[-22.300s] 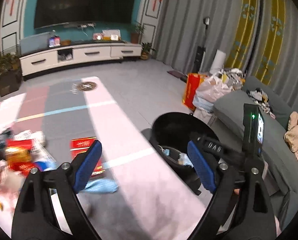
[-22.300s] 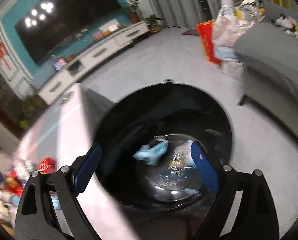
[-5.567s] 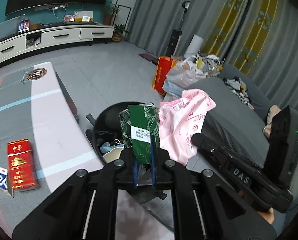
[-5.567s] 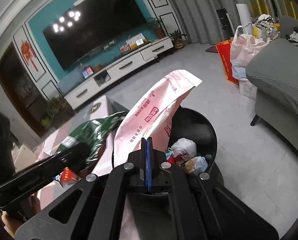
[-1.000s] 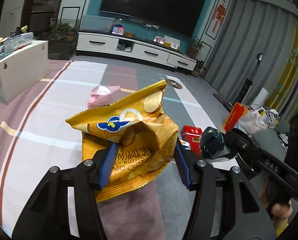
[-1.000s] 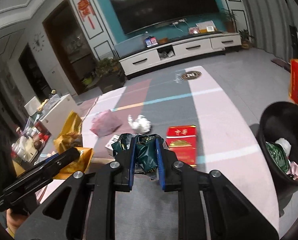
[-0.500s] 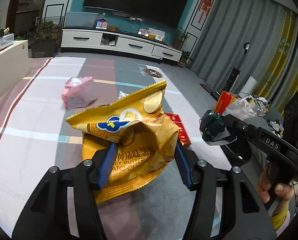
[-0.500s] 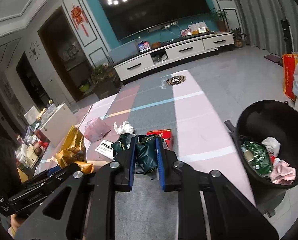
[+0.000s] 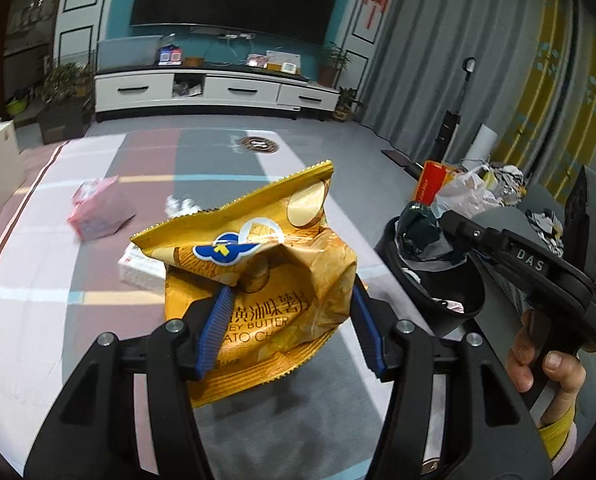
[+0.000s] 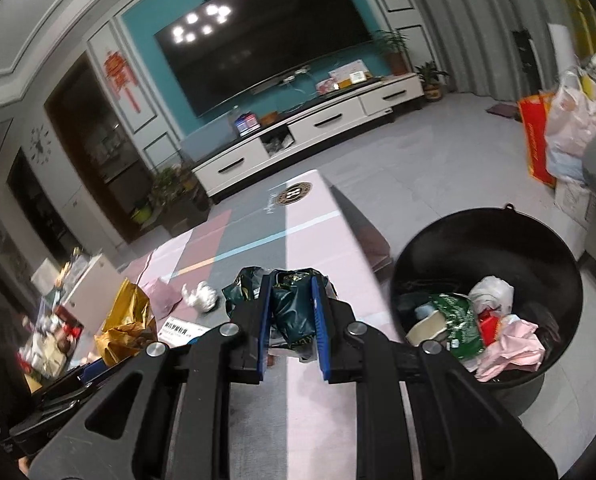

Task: Collect trash
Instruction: 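Carry chip bag and dark green bag over the bin and open both tools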

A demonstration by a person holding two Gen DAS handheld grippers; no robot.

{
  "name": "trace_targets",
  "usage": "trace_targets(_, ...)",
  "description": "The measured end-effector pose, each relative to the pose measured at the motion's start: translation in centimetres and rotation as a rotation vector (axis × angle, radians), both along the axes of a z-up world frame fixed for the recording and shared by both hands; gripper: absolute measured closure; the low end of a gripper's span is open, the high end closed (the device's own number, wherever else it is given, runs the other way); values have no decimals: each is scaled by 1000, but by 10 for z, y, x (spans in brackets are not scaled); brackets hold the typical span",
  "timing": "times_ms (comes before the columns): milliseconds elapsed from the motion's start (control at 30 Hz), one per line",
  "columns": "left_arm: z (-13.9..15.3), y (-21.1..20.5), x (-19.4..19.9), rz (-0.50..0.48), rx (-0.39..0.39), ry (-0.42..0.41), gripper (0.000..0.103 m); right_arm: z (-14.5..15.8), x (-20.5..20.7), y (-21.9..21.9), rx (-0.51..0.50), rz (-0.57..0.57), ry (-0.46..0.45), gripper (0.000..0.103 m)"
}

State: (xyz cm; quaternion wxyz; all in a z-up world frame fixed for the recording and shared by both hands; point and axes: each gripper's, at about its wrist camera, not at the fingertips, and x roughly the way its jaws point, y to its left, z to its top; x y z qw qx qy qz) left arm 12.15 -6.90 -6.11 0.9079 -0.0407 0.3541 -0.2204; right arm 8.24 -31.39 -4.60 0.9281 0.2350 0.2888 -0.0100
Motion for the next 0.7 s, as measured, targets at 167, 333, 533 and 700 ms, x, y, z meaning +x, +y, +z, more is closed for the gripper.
trace_targets(167,11,-34,9,-50,21,-15,45,1,-9,-27,5,-82,-6,83)
trace_targets(333,23,-80,14,-136,41,-47,45,-1,-16,-60,43,-161,0,83)
trace_targets(533,26,-141,11,-247,69,-103,44,-5,-25,-87,83,-223,17,83)
trace_targets(700,18,-177,16,-299,79,-94,44,-3,-35,-102,33,-284,23,83)
